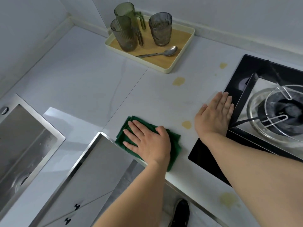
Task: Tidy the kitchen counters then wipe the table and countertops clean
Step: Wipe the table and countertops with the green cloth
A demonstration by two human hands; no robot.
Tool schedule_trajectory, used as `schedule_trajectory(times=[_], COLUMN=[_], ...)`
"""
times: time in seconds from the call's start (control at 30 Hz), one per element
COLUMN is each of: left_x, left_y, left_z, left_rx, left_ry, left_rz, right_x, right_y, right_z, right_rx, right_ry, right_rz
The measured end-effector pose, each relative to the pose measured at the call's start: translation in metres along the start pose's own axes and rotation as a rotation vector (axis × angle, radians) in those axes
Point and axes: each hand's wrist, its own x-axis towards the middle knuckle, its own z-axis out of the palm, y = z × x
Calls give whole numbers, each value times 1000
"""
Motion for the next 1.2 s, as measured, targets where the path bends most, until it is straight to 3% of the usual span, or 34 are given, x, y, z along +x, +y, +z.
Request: schedule_trajectory(times=[0.27,0.4,0.6,0.9,1.0,1.13,1.2], left_x=[150,176,146,-23,-25,0,30], left_y=[12,26,33,78,72,49,43], left_z=[-36,-39,-31,23,23,14,6], left_rx=[35,34,34,-20,-79,-3,7], left_ry=[65,60,73,-109,-149,-78,-32], left_rz=[-138,-154,-132,61,88,232,177], right_x=[3,3,3,2,2,3,4], right_y=[0,0,-1,1,1,3,3], right_z=[7,8,6,-4,-4,-1,0], right_rx=[-43,-46,-14,249,280,216,164], right_ry=[26,35,35,89,108,83,75], right_rz=[10,5,3,21,19,2,8])
